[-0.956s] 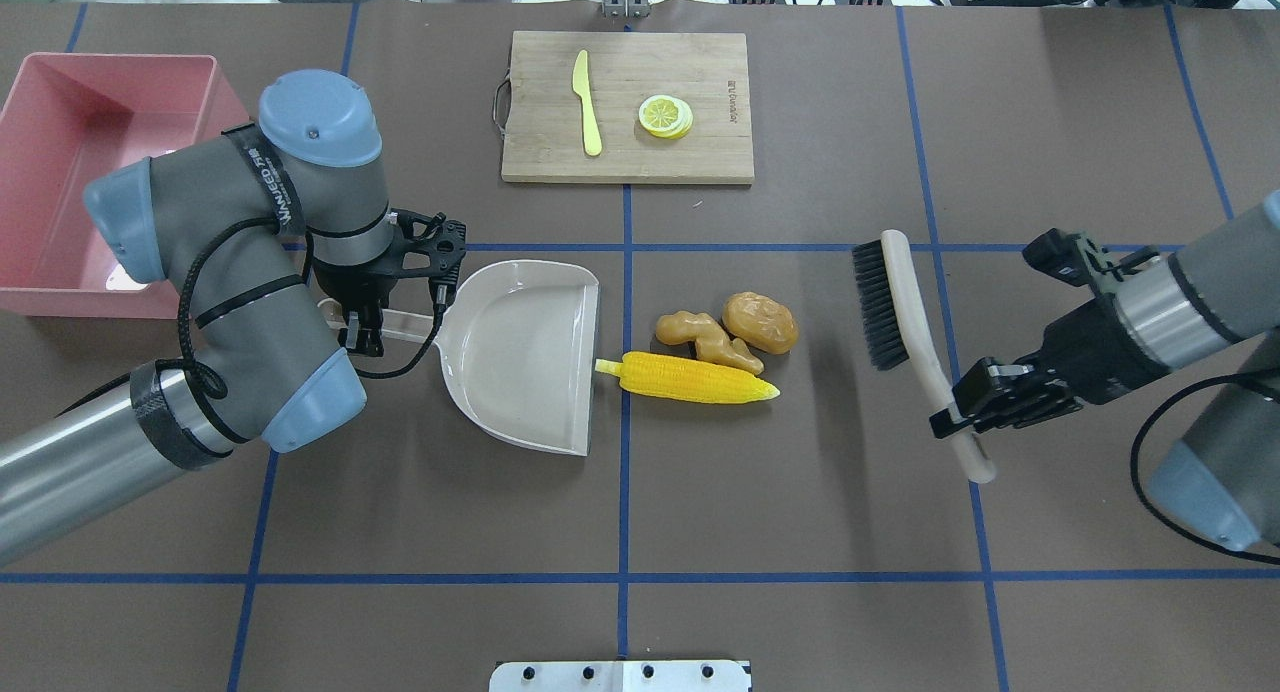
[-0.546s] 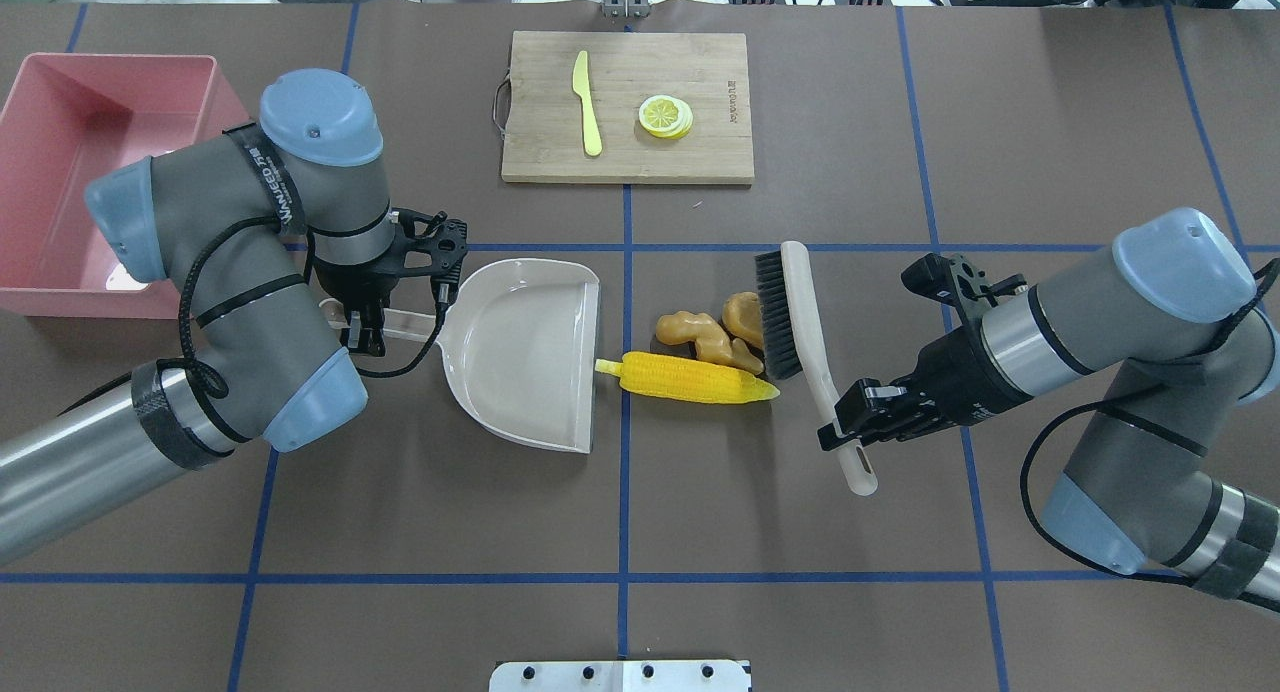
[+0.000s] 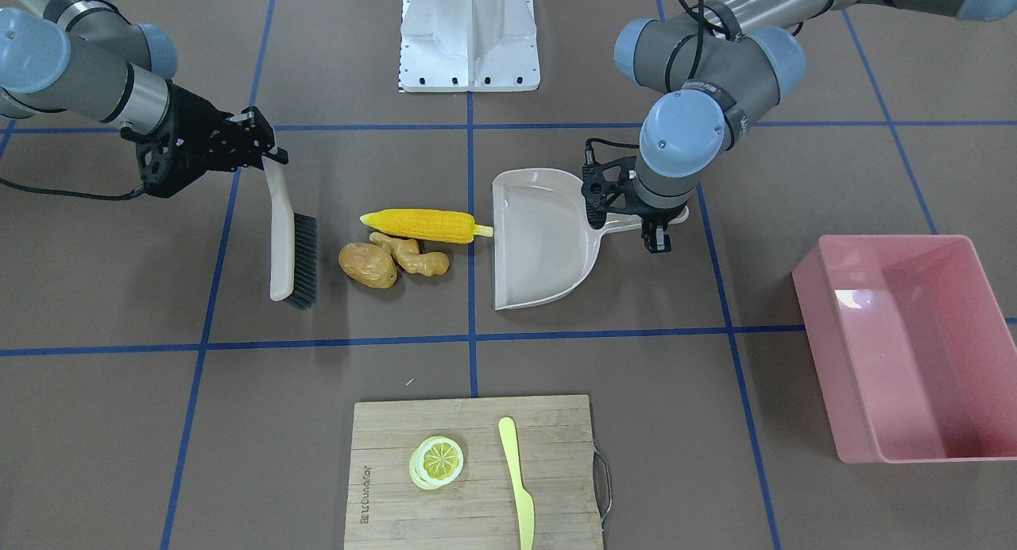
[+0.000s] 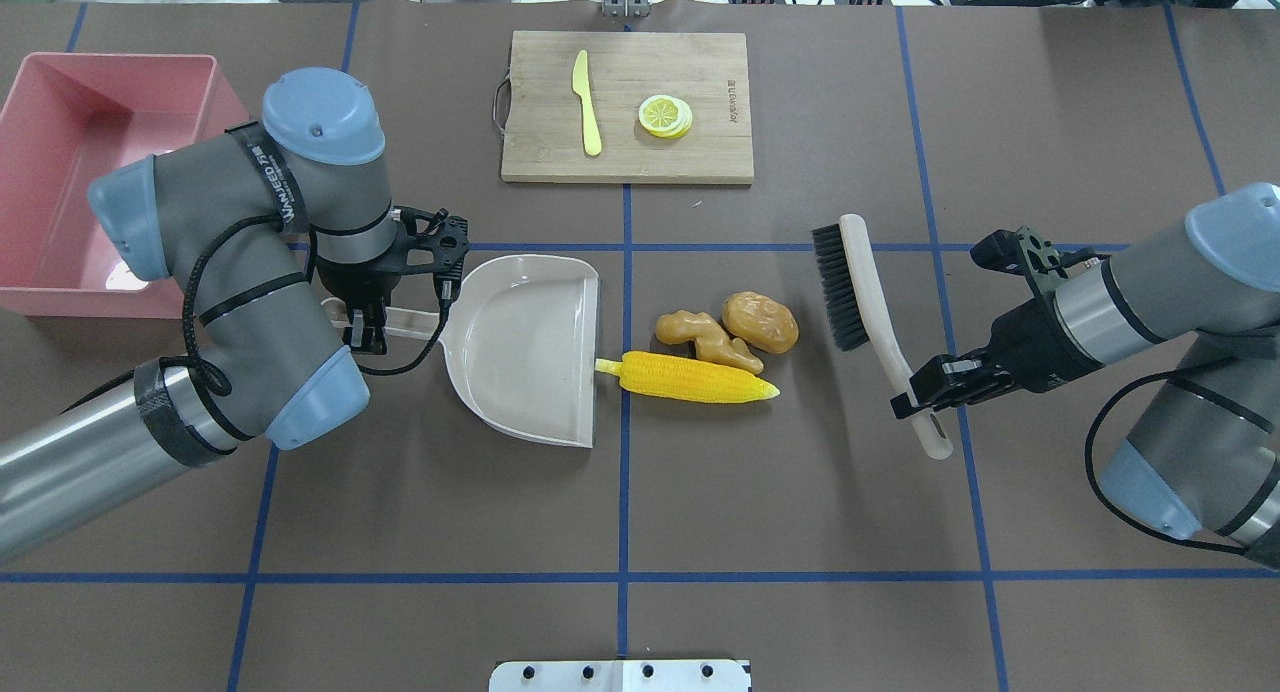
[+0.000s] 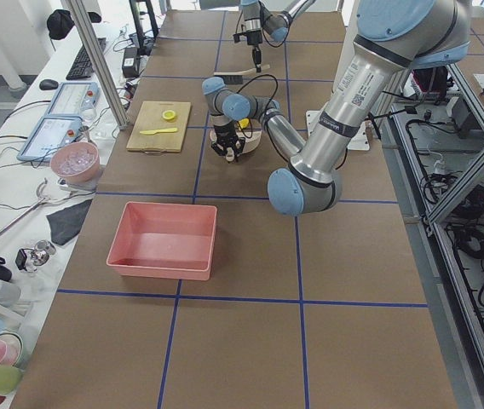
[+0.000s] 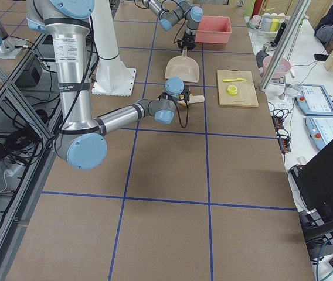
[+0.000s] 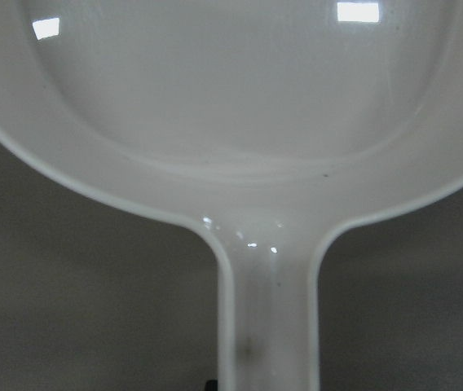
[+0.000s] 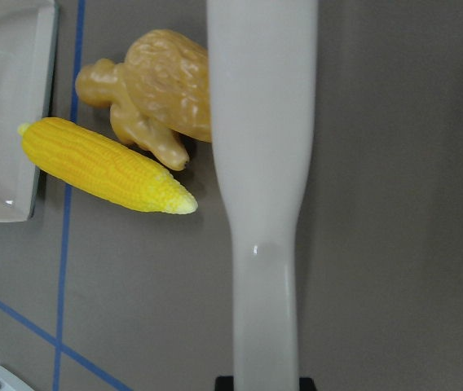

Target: Sweep and dump trash into bin

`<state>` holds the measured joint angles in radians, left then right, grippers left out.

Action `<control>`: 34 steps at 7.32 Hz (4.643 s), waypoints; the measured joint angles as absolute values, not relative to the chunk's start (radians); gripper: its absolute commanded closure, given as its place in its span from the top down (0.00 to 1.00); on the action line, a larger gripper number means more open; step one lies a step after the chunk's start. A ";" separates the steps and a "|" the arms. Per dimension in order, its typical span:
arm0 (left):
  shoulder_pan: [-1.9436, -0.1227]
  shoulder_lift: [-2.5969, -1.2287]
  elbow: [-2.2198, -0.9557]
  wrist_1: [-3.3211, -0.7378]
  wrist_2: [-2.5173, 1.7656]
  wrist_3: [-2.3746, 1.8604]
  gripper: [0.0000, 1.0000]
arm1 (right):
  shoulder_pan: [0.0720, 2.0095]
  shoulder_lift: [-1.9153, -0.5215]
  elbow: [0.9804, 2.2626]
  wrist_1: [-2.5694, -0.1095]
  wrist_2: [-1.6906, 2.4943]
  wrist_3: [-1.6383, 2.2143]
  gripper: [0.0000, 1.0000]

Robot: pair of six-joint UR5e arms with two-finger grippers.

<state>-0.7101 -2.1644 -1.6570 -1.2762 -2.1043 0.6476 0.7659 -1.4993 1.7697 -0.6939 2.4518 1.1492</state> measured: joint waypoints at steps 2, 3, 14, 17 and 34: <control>-0.709 -2.165 -1.655 -1.280 -2.103 0.628 0.00 | 0.746 -1.502 1.754 -0.693 2.459 1.159 0.00; -0.709 -2.166 -1.654 -1.281 -2.103 0.626 0.00 | 0.724 -1.499 1.753 -0.693 2.459 1.170 0.00; -0.707 -2.200 -1.610 -1.283 -2.102 0.623 0.00 | 0.552 -1.324 1.742 -0.709 2.427 1.360 0.00; -0.707 -2.200 -1.609 -1.284 -2.101 0.623 0.00 | 0.539 -1.250 1.701 -0.710 2.417 1.396 0.00; -0.698 -2.186 -1.601 -1.336 -2.097 0.625 0.00 | 0.675 -1.367 1.831 -0.807 2.589 1.466 0.00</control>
<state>-0.6979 -2.1861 -1.6015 -1.3361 -2.0969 0.6246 0.6752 -1.3674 1.8308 -0.8066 2.5886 1.4660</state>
